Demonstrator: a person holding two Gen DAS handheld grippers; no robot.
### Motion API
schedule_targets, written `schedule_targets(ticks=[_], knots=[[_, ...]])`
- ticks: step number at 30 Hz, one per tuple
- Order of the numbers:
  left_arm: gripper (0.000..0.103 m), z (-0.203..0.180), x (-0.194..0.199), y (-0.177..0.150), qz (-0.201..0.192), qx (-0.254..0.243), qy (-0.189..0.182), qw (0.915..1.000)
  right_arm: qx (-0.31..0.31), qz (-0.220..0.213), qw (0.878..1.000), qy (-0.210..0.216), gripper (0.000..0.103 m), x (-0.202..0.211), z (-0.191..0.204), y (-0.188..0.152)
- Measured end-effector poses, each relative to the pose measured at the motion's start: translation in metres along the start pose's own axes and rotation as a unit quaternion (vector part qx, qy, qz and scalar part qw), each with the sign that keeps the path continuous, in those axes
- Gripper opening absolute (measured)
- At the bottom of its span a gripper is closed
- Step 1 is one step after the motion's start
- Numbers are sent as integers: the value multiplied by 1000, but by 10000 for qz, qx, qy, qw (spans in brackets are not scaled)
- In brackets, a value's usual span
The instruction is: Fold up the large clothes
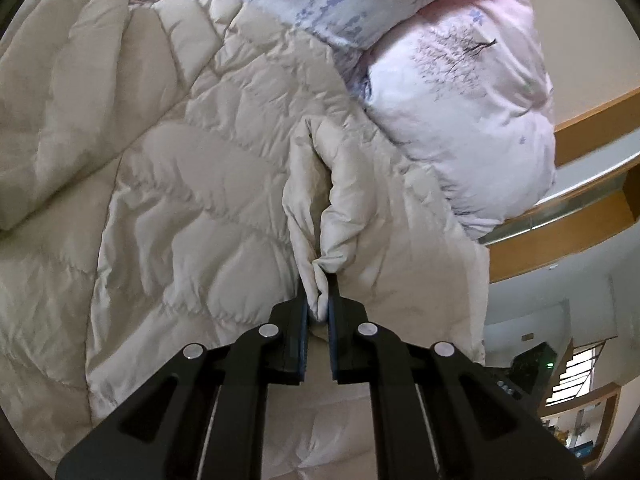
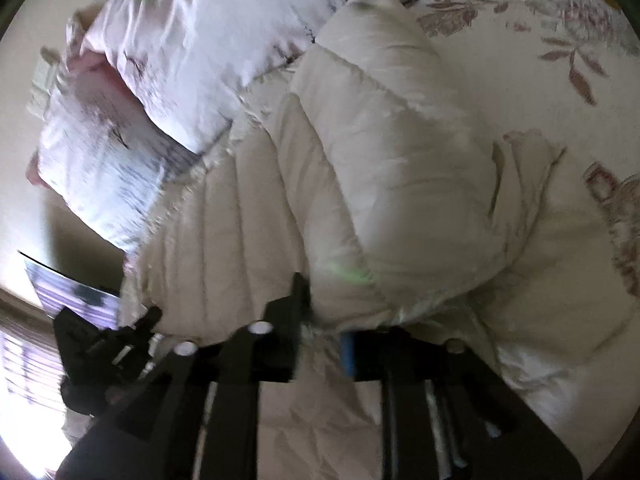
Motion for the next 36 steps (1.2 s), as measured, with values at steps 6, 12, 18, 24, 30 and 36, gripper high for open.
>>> schedule_targets(ticks=[6, 12, 18, 24, 30, 36], knots=[[14, 0, 9, -3, 47, -20, -14, 10000, 1260, 129, 9918, -192, 40, 25, 52, -29], [35, 6, 52, -15, -287, -24, -106, 9995, 2577, -559, 9646, -93, 36, 24, 131, -42], [48, 31, 129, -43, -1247, -20, 292, 9918, 3556, -625, 9317, -388, 30, -31, 192, -59], [50, 78, 191, -70, -1872, 343, 1053, 9761, 3800, 6, 9217, -782, 30, -97, 212, -79], [50, 142, 227, -89, -2212, 1405, 1127, 9584, 3857, 322, 9156, -1091, 36, -113, 212, -86], [50, 179, 250, -96, -2584, 2156, 1159, 9345, 3191, 367, 9463, -362, 63, -61, 202, -71]])
Point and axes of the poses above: each gripper's, at about its wrist camera, not at the fingertips, and x roughly against the way its jaws point, z to its left, y to its top, the point moved 3 cm from there along -x, roughly the way its jaws point, and after that the axes turned 10 degrees about -x, right-handed, at the moved point
